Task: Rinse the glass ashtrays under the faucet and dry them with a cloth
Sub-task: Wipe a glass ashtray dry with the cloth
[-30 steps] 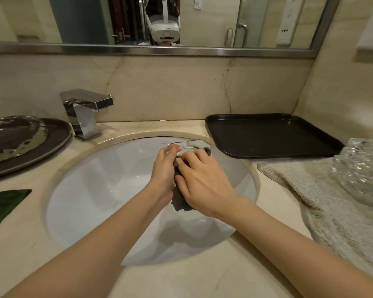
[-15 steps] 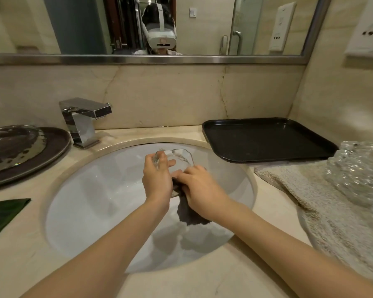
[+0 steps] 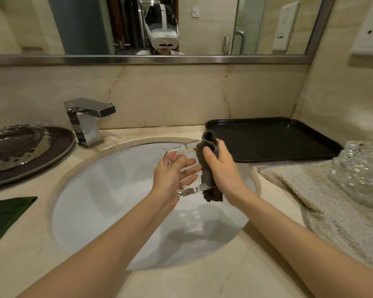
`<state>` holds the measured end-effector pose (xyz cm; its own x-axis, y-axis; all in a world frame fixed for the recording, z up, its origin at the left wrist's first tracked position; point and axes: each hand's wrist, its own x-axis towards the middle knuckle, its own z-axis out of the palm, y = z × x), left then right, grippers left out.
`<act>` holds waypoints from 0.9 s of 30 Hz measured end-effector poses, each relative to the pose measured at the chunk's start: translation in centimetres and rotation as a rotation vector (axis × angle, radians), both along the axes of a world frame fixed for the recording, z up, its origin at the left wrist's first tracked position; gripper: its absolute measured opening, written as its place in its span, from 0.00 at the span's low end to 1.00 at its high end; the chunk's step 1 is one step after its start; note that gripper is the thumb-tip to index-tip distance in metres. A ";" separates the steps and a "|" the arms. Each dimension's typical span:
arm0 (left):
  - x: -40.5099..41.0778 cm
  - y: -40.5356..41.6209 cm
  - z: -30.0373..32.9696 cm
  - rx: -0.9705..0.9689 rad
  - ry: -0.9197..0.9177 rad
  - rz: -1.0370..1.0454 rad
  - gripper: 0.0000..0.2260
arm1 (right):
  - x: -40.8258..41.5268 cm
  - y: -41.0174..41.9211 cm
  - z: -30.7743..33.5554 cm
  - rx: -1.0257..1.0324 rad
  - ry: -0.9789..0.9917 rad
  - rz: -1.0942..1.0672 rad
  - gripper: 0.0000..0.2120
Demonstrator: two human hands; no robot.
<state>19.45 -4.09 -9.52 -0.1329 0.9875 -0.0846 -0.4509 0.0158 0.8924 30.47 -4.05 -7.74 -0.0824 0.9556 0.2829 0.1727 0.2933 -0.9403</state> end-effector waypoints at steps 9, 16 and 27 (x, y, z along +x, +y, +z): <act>0.6 0.2 0.1 -0.053 -0.066 -0.147 0.03 | 1.5 -0.6 0.9 -0.612 0.700 0.218 0.28; 0.2 0.2 0.5 -0.069 -0.121 0.000 0.15 | -0.9 -1.9 0.0 -0.779 0.857 0.324 0.30; -0.6 0.8 0.1 -0.137 -0.189 0.113 0.08 | 1.6 -1.0 2.2 -0.596 0.821 0.253 0.14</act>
